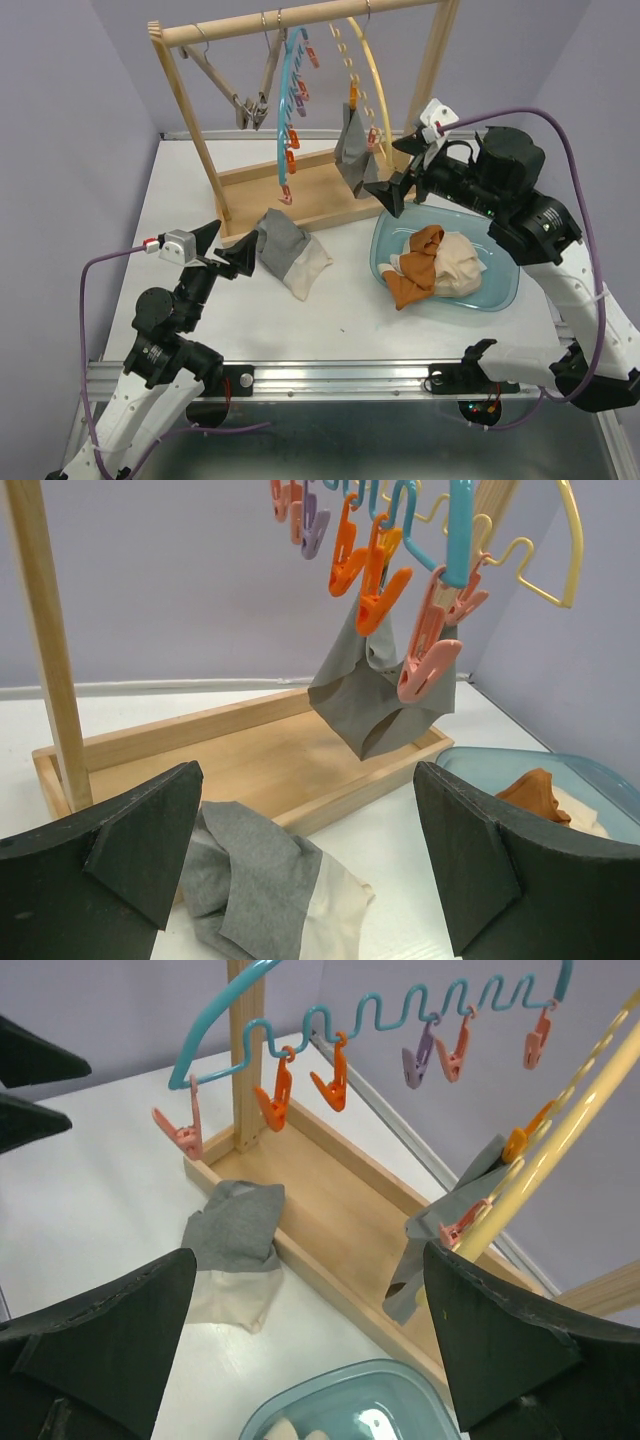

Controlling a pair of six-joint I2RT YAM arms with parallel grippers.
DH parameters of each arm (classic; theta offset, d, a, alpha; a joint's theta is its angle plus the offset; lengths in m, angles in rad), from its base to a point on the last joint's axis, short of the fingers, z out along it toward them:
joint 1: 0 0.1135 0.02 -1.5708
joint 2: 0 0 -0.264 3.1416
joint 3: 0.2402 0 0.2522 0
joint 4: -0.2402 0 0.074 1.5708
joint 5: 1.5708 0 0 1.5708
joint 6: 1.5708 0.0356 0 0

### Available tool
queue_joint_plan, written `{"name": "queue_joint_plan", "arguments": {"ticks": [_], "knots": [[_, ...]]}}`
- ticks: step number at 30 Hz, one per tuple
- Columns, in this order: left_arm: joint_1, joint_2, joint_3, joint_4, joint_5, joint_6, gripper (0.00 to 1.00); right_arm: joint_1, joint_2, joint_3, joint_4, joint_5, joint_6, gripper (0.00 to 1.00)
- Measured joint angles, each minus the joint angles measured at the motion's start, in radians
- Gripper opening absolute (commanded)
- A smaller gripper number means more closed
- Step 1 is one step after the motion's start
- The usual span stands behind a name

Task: Remove the underwear clipped to the hanger
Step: Pick up the underwear from the center of the board.

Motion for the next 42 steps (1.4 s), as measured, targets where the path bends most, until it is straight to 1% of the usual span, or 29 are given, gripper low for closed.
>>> {"name": "queue_joint_plan", "arguments": {"ticks": [3,8,14,18,27,31,35,42], "knots": [[0.000,0.000,0.000,0.000,0.000,0.000,0.99,-0.023,-0.058,-0.069,-0.005,-0.049,-0.048,1.00],[0.000,0.000,0.000,0.000,0.000,0.000,0.99,-0.071,-0.179,-0.174,-0.013,-0.174,-0.129,1.00],[0.000,-0.001,0.000,0.000,0.000,0.000,0.99,-0.100,-0.246,-0.262,-0.018,-0.320,-0.200,1.00],[0.000,-0.002,0.000,0.000,0.000,0.000,0.99,-0.106,-0.251,-0.331,-0.063,-0.444,-0.261,1.00],[0.000,-0.003,0.000,0.000,0.000,0.000,0.99,-0.106,-0.181,-0.389,-0.103,-0.663,-0.287,1.00],[0.004,-0.003,0.000,-0.001,-0.001,0.000,0.99,-0.103,-0.116,-0.398,-0.107,-0.690,-0.283,1.00],[0.007,-0.003,-0.001,-0.001,-0.001,0.000,0.99,-0.053,-0.056,-0.399,-0.108,-0.664,-0.278,1.00],[0.007,-0.004,0.000,-0.005,-0.005,0.000,0.99,0.087,0.046,-0.399,-0.109,-0.518,-0.280,1.00]]}}
